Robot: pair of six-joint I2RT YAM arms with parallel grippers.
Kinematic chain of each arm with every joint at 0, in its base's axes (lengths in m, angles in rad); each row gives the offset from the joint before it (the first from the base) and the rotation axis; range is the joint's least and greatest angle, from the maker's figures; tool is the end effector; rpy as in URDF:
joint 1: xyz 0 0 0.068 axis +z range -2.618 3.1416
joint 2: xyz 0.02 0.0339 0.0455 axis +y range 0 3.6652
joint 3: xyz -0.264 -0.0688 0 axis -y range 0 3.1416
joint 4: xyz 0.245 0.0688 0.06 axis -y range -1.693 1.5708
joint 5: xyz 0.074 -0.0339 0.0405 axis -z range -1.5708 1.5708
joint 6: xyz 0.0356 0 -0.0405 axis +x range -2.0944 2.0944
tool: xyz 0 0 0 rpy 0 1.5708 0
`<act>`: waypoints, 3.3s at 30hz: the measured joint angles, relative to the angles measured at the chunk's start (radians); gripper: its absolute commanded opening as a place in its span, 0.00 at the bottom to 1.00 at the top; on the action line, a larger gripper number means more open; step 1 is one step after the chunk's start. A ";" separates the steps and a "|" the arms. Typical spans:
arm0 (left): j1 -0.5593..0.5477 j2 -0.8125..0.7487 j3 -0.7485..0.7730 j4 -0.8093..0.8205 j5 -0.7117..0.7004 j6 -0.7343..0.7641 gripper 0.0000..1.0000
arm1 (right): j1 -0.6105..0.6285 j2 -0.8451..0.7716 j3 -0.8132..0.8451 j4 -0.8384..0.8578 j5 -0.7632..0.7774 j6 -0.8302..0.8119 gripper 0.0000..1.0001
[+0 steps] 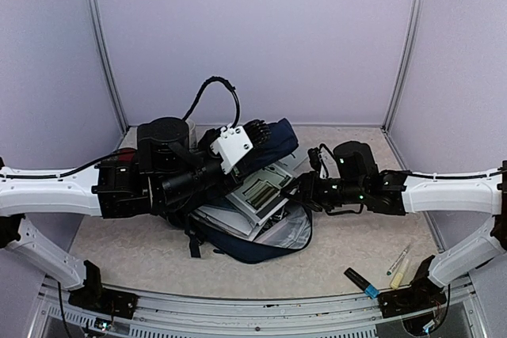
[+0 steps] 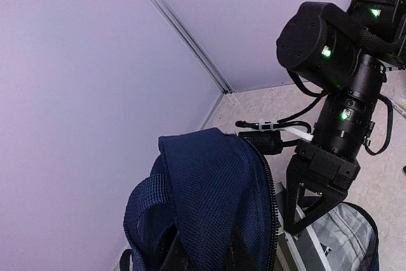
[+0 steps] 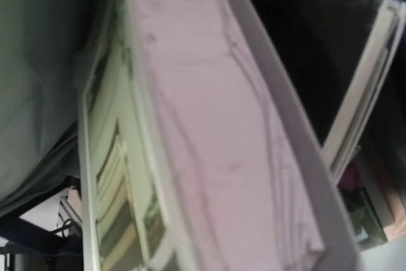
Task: Pack the student bag
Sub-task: Adjust the book in the largest pocket of the bag, then adjust the book at the center of the board.
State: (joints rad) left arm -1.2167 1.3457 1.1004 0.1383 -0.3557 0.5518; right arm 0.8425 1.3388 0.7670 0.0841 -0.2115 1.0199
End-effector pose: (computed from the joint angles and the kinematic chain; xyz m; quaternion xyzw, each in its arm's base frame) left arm 0.1226 -0.2959 0.3581 0.4914 0.5555 -0.0903 0.6647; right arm 0.1901 0.2243 0.2373 0.0213 0.8536 0.4653 0.2334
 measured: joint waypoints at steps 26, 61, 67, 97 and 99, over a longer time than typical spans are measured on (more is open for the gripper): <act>-0.049 -0.005 0.036 0.036 -0.048 0.160 0.00 | 0.003 0.215 0.146 0.086 0.014 0.078 0.42; 0.189 -0.148 -0.137 0.166 -0.022 -0.276 0.00 | -0.043 0.295 0.477 -0.217 -0.086 -0.251 1.00; 0.190 -0.148 -0.137 0.159 -0.029 -0.275 0.00 | -0.195 0.194 0.471 -0.273 -0.167 -0.309 0.99; 0.315 -0.167 -0.181 0.138 0.016 -0.321 0.00 | -0.576 1.058 1.073 -0.290 -0.146 -0.303 0.72; 0.322 -0.167 -0.182 0.137 0.028 -0.323 0.00 | -0.578 1.101 1.142 -0.306 -0.178 -0.314 0.66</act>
State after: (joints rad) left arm -0.8948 1.1786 0.9188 0.2756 -0.3279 0.2291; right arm 0.2649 2.4393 1.9087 -0.2218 -0.3893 0.7063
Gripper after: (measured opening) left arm 0.096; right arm 0.729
